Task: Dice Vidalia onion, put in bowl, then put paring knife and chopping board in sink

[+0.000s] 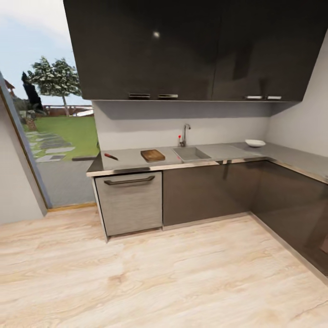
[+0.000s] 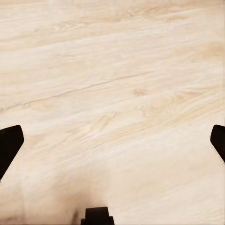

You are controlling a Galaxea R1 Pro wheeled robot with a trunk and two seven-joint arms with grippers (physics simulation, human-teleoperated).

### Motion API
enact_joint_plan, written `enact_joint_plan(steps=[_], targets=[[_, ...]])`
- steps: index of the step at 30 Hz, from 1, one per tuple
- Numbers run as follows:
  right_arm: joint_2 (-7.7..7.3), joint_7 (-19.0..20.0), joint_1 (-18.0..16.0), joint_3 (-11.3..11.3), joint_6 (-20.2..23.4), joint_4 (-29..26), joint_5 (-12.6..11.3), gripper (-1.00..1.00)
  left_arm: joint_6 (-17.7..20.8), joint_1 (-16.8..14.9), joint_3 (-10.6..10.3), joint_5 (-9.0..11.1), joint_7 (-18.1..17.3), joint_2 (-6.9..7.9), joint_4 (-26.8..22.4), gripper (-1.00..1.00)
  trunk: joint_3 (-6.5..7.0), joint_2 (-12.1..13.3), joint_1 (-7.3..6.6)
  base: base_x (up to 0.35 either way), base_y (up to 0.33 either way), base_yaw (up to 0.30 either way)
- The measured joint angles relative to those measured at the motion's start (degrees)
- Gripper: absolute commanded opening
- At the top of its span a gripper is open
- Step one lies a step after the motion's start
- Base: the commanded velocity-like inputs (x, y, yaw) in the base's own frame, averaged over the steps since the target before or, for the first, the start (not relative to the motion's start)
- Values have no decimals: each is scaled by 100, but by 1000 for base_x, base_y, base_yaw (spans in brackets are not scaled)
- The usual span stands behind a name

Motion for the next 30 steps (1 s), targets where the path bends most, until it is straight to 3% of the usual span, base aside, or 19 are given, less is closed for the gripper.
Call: enact_joint_plan(steps=[11, 30], targets=[[4, -6, 0, 0, 0, -3, 2, 100, 0, 0, -1, 1, 0, 0, 55, 100, 0, 0, 0, 222, -101, 268], [-1, -7, 0, -8, -1, -6, 5, 100, 2, 0, -1, 0, 1, 0, 62, 100, 0, 0, 0, 236, -104, 14]])
